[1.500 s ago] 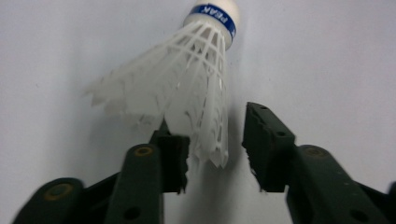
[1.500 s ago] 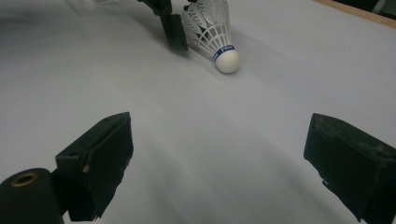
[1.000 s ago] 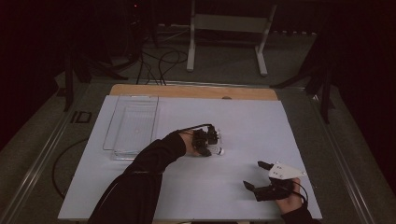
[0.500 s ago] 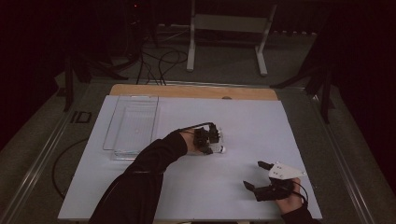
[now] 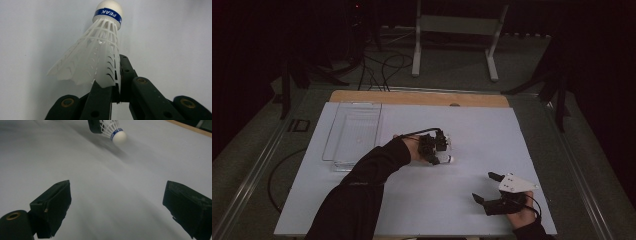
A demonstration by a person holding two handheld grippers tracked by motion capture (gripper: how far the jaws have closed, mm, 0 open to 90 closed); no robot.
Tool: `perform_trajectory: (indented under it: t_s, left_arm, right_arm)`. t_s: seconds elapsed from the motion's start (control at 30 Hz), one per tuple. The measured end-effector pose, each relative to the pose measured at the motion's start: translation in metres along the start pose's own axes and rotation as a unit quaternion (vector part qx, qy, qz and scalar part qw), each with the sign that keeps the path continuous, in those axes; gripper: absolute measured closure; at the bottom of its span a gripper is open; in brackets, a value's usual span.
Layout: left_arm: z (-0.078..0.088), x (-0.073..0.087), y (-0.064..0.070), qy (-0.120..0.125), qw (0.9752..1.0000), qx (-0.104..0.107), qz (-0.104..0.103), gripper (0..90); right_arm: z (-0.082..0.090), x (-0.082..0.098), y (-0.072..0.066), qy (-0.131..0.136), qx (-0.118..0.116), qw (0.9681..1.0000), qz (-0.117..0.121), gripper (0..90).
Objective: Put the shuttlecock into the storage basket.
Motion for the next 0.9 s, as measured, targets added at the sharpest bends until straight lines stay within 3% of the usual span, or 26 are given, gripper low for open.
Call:
perform_trajectory:
  t_s: [0.13,0.37,0.9]
  left_arm:
    - [0.008,0.0,0.003,-0.005,0.9999,-0.008,-0.007,90.0]
    - [0.02,0.0,0.009,-0.009,0.9999,-0.002,-0.013,90.0]
    - [0.046,0.002,0.015,-0.01,0.9998,-0.007,-0.015,90.0]
  right_arm:
    - [0.0,0.0,0.0,-0.002,0.005,1.0,0.003,8.1]
    - [-0.001,0.0,-0.001,0.0,0.007,1.0,0.006,8.0]
    - [-0.002,-0.001,-0.002,0.003,0.004,1.0,0.003,8.0]
Point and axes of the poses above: each handheld gripper's, and its own axes: z roughly backward along the jaws, x roughly out of its underside, y roughly to its right, the point moved 6 cm from there along -z, roughly forward along the jaws, and after that the axes turned 6 degrees about -z, right-handed, at the moved point
